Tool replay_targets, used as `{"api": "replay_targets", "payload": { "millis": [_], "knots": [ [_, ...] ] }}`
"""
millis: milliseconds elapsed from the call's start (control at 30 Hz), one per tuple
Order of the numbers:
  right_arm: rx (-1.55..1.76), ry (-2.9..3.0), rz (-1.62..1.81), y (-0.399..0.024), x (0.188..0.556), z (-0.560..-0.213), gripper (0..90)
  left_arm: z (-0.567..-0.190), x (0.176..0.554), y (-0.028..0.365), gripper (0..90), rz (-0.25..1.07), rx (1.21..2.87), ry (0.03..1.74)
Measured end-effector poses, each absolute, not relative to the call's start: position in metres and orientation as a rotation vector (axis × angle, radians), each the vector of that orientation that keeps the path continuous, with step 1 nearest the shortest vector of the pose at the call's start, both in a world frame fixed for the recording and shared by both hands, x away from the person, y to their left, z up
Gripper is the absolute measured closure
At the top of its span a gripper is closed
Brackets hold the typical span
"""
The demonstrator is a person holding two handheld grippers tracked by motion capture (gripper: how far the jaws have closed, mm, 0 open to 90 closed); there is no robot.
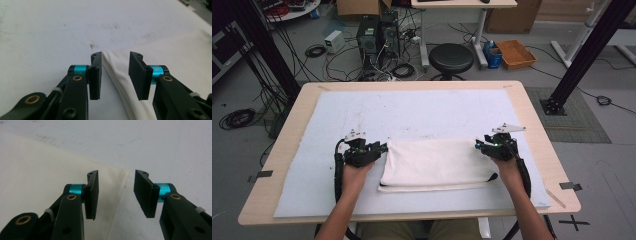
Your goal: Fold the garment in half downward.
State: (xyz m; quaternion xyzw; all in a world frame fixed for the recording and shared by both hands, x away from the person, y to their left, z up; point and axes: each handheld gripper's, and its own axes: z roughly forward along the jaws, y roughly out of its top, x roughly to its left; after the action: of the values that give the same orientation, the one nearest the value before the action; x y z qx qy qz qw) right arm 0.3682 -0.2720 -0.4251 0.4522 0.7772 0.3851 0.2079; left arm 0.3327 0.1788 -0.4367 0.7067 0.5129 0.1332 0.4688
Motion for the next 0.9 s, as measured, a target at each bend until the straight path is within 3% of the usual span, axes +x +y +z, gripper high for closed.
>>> {"api": "replay_targets", "payload": {
  "millis": [167,367,533,900],
  "knots": [
    [1.171,2.276,1.072,-0.275,0.332,-0.425,59.4,-0.447,0.304,0.175,63.4,0.267,1.831,1.225],
    [1.172,2.332,1.028,-0.287,0.304,-0.432,60.4,-0.450,0.290,0.167,67.1,0.283,1.911,1.175],
    [1.169,2.404,0.993,-0.289,0.303,-0.439,85.1,-0.449,0.285,0.164,84.7,0.350,1.950,1.116],
    [1.132,2.364,1.032,-0.295,0.294,-0.427,87.6,-0.434,0.267,0.171,87.2,0.394,1.898,1.075]
  ]
}}
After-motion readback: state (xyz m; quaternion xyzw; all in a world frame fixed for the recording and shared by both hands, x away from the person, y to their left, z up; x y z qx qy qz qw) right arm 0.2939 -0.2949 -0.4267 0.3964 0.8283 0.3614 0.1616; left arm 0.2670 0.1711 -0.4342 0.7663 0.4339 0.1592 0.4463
